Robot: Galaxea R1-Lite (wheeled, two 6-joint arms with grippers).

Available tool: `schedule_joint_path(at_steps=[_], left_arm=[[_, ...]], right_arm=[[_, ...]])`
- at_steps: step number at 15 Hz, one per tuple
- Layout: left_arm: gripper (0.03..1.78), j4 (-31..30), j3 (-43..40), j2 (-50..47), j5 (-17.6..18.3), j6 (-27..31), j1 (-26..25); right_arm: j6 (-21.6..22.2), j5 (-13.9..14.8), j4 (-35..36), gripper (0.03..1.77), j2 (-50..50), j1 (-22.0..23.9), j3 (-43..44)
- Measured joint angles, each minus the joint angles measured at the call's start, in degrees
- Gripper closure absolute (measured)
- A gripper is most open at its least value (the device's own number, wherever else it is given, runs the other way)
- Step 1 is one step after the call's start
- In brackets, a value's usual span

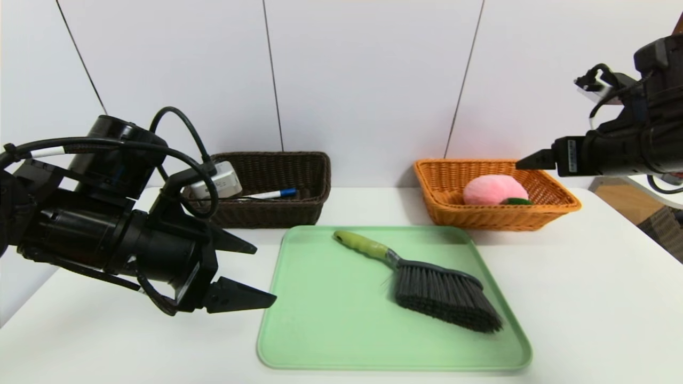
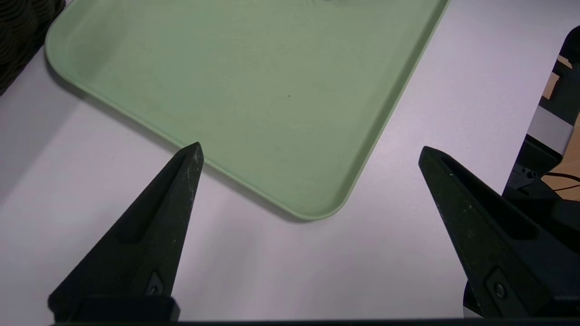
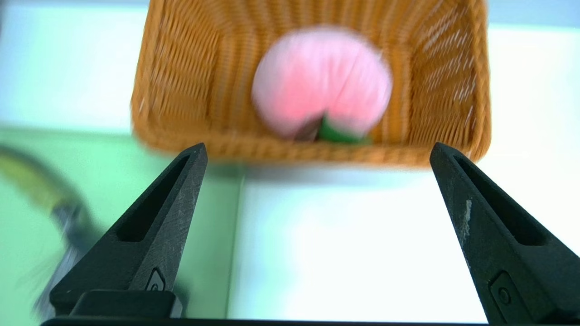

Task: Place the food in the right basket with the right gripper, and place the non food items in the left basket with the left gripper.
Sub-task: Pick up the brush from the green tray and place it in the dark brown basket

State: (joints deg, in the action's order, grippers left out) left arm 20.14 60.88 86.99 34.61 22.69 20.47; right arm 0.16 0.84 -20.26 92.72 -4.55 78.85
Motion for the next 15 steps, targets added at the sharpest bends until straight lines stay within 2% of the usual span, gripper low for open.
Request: schedule_joint_path(at_steps=[3,9,12,15], left_arm=[[0.12,-0.1,0.0,0.5,0.0,0.0,0.0],[0.12,-1.7,0.2,2.4,0.0,0.0,0.1],[0.12,-1.7,1.2,3.9,0.0,-0.6,0.6],[0.12,-1.7,3.8,5.8,-0.5,-3.8,2.3]], right_arm=[[0.0,-0.4,-2.9,0.11,-7.7,-3.1,-8.2],[0.3,-1.6,-2.6,0.11,-20.5,-11.6,-23.5],[0.3,-5.2,-2.4,0.11,-25.1,-13.3,-28.6],[0.5,-5.5,-1.3,0.11,-27.1,-13.4,-31.7]])
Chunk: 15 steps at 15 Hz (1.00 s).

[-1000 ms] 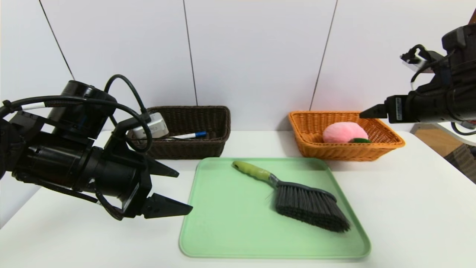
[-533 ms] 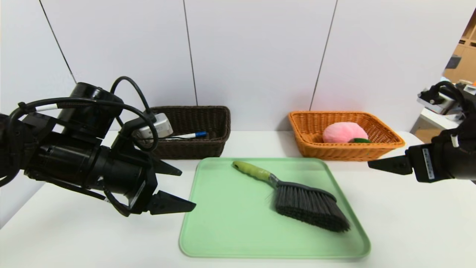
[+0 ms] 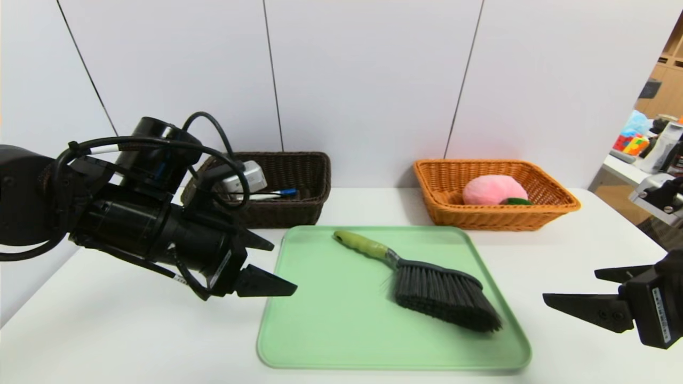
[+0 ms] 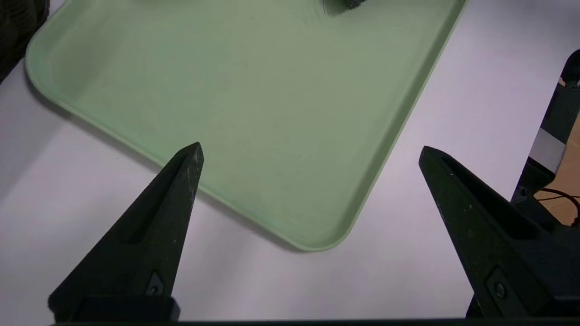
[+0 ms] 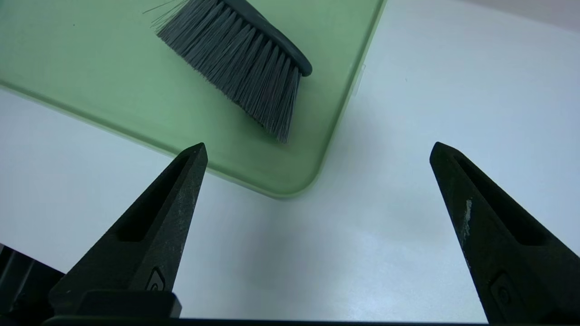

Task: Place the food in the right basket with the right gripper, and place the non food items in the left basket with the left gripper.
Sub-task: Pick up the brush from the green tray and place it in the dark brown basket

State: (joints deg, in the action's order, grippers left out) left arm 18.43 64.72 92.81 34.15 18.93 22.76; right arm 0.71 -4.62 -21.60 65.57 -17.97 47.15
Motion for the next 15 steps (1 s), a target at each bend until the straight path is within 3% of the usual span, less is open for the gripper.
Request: schedule_joint_path(at_steps=[3,12,15], left_arm=[[0.12,0.0,3.9,2.6,-0.3,0.0,1.8],[0.12,0.1,20.7,15.7,-1.6,0.5,8.1],[0.12,0.2,24.8,19.3,-0.9,3.5,8.9]], right_arm=[[1.4,-0.1,4.8,0.11,-0.6,-0.1,-2.4],[1.4,-0.3,5.3,0.11,-0.7,-0.2,-4.0],[1.4,-0.3,5.2,0.11,-0.8,-0.2,-4.3]])
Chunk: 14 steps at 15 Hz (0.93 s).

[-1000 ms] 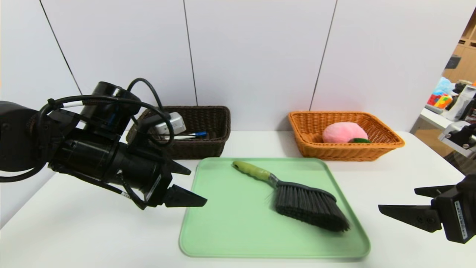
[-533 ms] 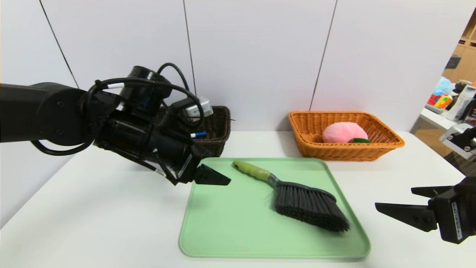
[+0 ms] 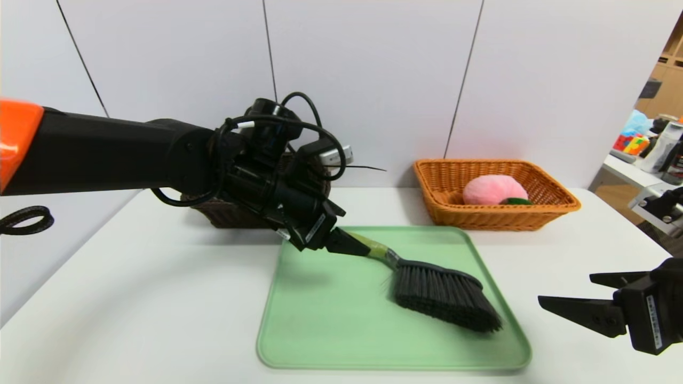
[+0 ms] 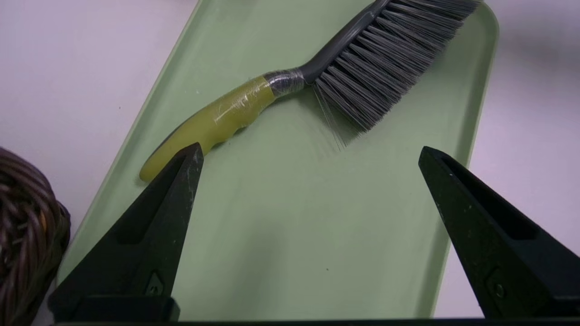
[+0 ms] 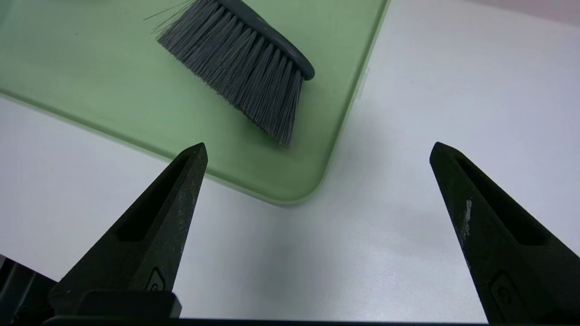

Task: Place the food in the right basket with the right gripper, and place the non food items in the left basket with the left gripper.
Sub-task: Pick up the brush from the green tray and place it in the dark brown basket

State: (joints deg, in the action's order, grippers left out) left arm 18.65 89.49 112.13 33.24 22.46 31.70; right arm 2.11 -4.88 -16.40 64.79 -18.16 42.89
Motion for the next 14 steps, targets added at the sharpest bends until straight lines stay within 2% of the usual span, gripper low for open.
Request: schedule_joint_path(at_steps=[4,9,11,14], left_arm=[[0.12,0.4,4.9,3.7,0.4,6.4,0.6],[0.12,2.9,7.9,8.9,0.8,20.5,1.1],[0.12,5.7,10.0,10.8,2.7,24.8,1.3],[0.12,9.5,15.3,13.7,6.0,26.3,1.6]], right_arm=[[0.0,0.0,0.0,0.11,0.0,0.0,-0.4],[0.0,0.0,0.0,0.11,-0.6,0.0,-1.8],[0.0,0.0,0.0,0.11,-1.3,0.0,-2.4],[0.1,0.0,0.0,0.11,-2.0,0.0,-3.3]])
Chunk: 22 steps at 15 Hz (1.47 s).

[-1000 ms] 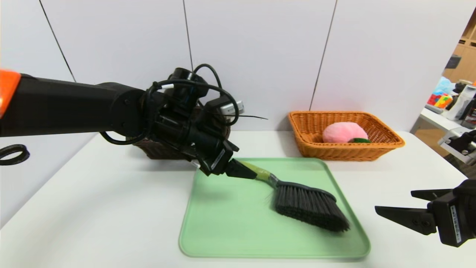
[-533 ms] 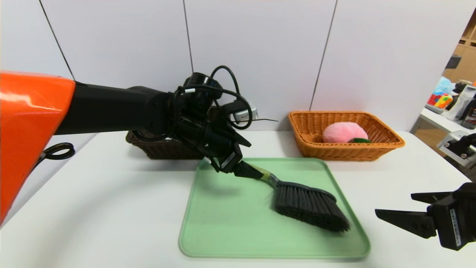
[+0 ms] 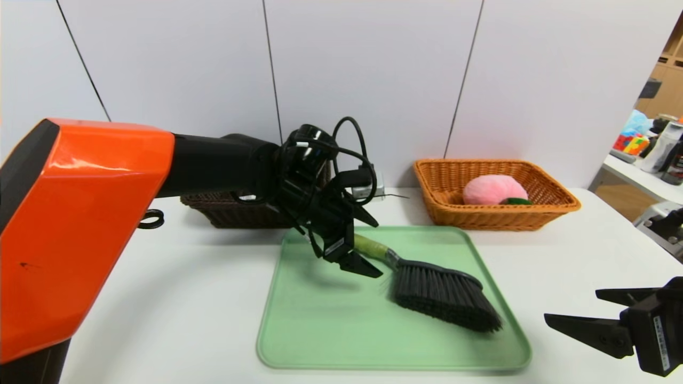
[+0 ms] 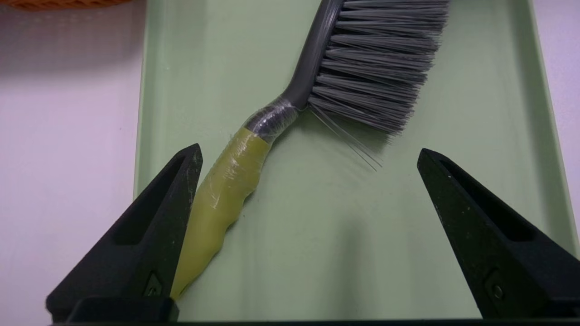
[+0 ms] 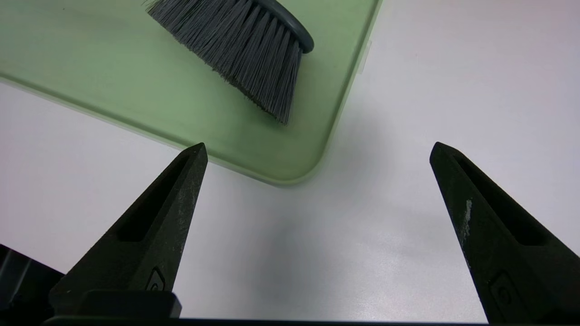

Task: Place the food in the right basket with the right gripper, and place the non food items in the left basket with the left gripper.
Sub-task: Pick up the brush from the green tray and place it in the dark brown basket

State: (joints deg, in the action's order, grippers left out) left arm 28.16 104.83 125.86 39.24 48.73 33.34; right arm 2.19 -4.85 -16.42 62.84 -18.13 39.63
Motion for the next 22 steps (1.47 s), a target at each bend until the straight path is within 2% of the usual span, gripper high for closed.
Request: schedule_joint_path(at_steps=[6,22], left_arm=[[0.12,1.9,7.8,6.3,1.8,2.1,0.8],[0.12,0.1,8.3,11.0,2.9,1.7,-0.2]], right_arm=[[0.0,0.0,0.0,0.11,-0.3,0.2,-0.8],[-0.1,-0.5,0.1,0.11,-0.5,0.7,-2.5]])
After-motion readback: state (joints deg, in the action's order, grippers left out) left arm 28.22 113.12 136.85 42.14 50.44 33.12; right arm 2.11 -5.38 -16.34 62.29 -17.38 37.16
